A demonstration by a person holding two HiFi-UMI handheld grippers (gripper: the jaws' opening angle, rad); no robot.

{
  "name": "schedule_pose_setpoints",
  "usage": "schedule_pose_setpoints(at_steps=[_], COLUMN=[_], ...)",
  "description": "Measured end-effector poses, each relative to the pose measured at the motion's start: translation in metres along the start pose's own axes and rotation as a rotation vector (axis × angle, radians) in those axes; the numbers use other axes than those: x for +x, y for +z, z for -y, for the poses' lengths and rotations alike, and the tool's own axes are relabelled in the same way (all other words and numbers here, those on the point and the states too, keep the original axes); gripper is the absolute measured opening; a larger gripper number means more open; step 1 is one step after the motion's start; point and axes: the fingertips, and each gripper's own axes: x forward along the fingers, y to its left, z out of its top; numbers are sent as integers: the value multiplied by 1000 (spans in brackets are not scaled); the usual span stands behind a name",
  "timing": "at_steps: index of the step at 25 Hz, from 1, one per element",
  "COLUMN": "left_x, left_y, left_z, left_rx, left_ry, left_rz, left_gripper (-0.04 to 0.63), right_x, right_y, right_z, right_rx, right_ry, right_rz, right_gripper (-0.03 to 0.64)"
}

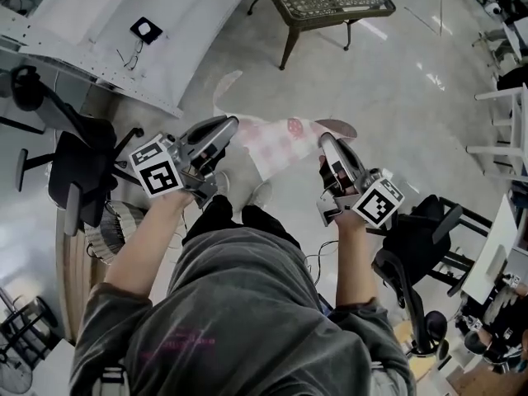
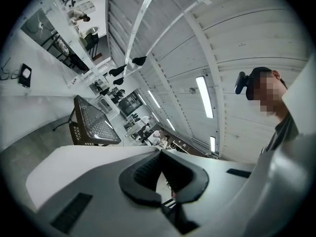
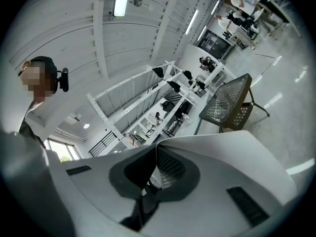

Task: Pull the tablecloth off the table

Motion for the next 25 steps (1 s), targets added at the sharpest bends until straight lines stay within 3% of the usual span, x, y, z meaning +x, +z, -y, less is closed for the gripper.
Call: schedule_pose_setpoints(at_steps=[5, 25], left_x=[-32, -30], left_y=[28, 81], left_z=[-11, 39], left_rx=[-8, 67], left_ry=[-37, -158], left_rz=[-2, 28], left_gripper=[0, 0], right_x=[29, 22], right_y=[-17, 27], right_z=[-26, -89], right_rx=[-1, -96], right_ry=[-16, -9], right_rz=[19, 158], right_gripper=[5, 5])
